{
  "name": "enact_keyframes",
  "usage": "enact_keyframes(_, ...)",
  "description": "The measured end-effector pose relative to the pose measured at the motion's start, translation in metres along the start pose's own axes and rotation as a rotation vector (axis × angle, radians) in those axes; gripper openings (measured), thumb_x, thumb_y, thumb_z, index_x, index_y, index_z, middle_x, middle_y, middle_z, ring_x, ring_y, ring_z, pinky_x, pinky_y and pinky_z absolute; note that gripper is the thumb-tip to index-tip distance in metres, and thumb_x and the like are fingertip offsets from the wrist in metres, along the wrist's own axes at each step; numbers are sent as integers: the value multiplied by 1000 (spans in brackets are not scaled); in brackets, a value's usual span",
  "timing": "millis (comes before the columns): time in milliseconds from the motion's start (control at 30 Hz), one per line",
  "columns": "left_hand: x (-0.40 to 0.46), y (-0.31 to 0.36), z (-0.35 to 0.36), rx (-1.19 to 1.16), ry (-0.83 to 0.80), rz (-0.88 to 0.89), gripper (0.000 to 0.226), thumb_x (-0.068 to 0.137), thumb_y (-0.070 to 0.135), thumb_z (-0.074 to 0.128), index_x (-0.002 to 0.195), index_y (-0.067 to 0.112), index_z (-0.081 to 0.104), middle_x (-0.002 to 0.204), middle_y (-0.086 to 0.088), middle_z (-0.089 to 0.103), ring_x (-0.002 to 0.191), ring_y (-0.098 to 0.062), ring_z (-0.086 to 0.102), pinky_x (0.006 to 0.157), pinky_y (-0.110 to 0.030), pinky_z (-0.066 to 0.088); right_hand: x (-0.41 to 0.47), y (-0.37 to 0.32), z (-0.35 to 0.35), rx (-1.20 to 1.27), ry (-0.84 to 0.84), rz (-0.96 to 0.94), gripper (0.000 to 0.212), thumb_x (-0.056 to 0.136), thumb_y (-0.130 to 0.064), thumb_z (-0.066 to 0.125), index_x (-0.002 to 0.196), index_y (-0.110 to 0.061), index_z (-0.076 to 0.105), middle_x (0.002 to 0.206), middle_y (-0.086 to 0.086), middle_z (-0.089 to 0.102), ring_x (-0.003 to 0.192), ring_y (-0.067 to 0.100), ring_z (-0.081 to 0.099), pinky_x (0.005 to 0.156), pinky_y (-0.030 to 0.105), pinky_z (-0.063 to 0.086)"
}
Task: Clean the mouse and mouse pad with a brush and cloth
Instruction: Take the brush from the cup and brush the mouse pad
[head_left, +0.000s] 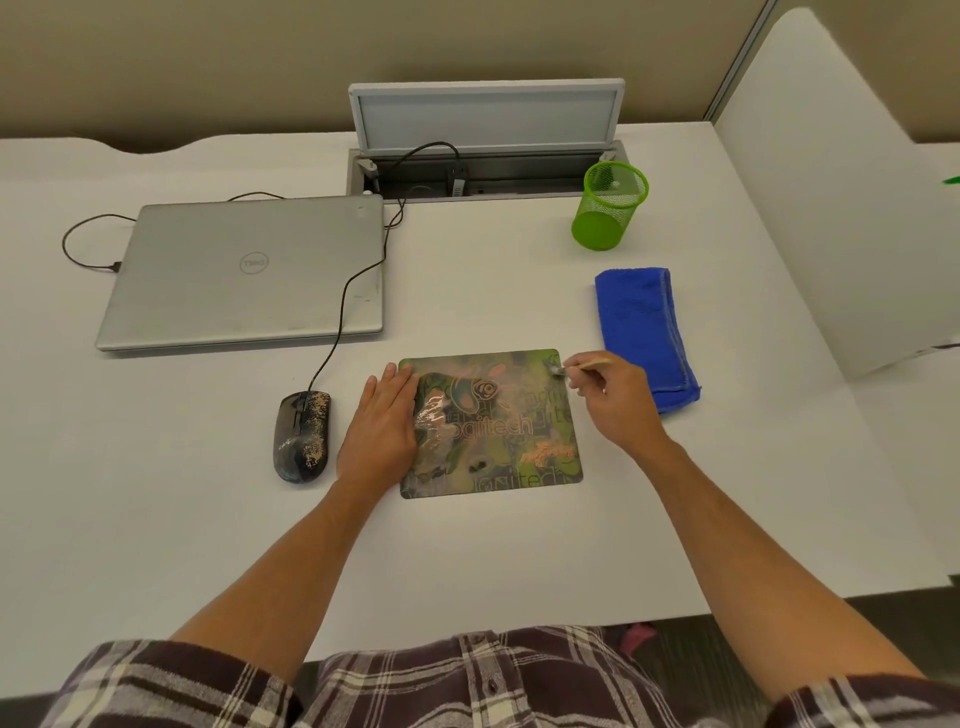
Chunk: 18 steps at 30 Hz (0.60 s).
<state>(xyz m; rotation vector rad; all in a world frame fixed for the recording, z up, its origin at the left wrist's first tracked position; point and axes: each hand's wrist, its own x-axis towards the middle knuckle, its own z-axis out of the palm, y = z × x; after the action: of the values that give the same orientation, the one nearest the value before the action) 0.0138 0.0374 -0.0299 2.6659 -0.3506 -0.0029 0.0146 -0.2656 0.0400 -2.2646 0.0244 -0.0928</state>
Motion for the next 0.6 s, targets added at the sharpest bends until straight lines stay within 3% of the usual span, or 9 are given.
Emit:
enact_keyframes(267, 0, 2, 0, -1, 14, 0, 52, 98, 21, 25, 147, 4, 35, 155, -10, 32, 147, -21, 18, 120, -30, 0, -46, 6, -8, -19, -94, 30, 13, 96, -14, 58, 99, -6, 68, 86, -1, 65, 76, 13, 61, 71, 23, 50)
enact_keyframes(400, -1, 1, 0, 2, 17, -1, 53, 98, 21, 25, 147, 4, 35, 155, -10, 32, 147, -21, 18, 120, -30, 0, -63, 9, -15, -27, -184, 64, 11, 95, -13, 58, 98, -13, 69, 84, -13, 62, 76, 3, 60, 67, 11, 46)
enact_keyframes(600, 0, 1, 0, 11, 11, 0, 53, 98, 22, 24, 147, 5, 35, 156, -10, 32, 147, -20, 17, 121, -30, 0, -47, 3, -24, -27, -224, 63, 6, 94, -16, 60, 93, -17, 67, 76, -8, 65, 70, 3, 62, 62, 9, 46)
